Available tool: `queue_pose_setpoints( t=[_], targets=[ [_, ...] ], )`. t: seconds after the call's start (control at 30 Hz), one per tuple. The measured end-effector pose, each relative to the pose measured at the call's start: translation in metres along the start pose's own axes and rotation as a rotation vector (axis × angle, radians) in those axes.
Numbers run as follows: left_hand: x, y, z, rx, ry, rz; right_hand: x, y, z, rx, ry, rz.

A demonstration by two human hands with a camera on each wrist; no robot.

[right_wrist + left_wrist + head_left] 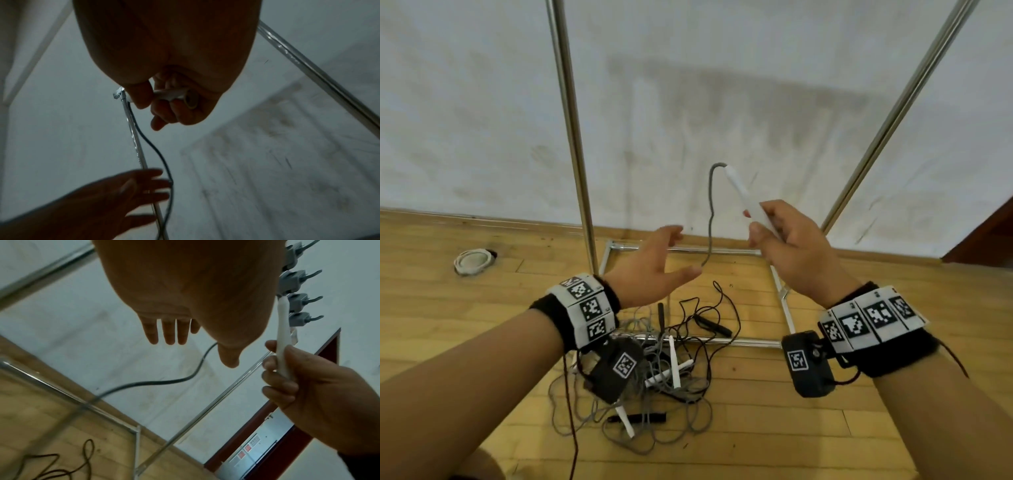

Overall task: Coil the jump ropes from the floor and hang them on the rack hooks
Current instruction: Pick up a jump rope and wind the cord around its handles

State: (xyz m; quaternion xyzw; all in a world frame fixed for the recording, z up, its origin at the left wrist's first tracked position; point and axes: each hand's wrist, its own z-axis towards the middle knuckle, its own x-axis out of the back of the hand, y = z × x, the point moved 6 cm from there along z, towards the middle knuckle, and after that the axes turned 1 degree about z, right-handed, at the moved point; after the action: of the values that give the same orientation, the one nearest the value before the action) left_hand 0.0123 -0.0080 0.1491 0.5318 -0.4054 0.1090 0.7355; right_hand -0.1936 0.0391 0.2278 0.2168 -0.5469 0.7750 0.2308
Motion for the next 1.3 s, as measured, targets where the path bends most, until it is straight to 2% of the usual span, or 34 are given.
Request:
queue_pose_setpoints(
  t=[0.1,0.23,0.4,0.47,0.6,0.7,0.8,0.87,0.97,1.13,1.3],
  targets=[
    [-0.01,0.014,0.013,-0.036,-0.077,-0.075,-0.016,-0.004,0.001,0.057,-0.052,0.057],
    [-0.027,0.011,0.014,-0.041,-0.207,-0.045,-0.011,0.003,0.012,0.054,0.039,0.091],
    [-0.023,-0.019,0.008,0.013,-0.219,0.071,0.024,0.037,0.023,-0.106,0.247,0.083],
    [-0.019,-0.036,0.005,0.065,-0.251,0.046,0.043,0.052,0.024,-0.148,0.344,0.047],
    [-0.011,-0.062,-0.002,0.134,-0.29,-0.045,0.066,0.077,0.021,-0.234,0.445,-0.03],
    [-0.01,-0.072,-0.007,0.169,-0.346,0.039,0.083,0.089,0.017,-0.315,0.541,0.01],
    [-0.007,-0.067,-0.005,0.135,-0.287,0.142,0.075,0.088,0.014,-0.297,0.446,0.019],
    [-0.004,-0.05,-0.002,0.066,-0.202,0.205,0.053,0.081,0.012,-0.275,0.313,0.008],
    [-0.006,-0.022,0.0,-0.036,-0.172,0.148,0.013,0.068,0.006,-0.252,0.113,-0.037],
    [-0.003,0.013,-0.003,-0.142,-0.096,0.048,-0.032,0.036,-0.002,-0.088,0.053,-0.17],
    [0.008,0.029,-0.004,-0.196,0.049,-0.063,-0.06,0.015,-0.005,0.003,-0.102,-0.063]
  ],
)
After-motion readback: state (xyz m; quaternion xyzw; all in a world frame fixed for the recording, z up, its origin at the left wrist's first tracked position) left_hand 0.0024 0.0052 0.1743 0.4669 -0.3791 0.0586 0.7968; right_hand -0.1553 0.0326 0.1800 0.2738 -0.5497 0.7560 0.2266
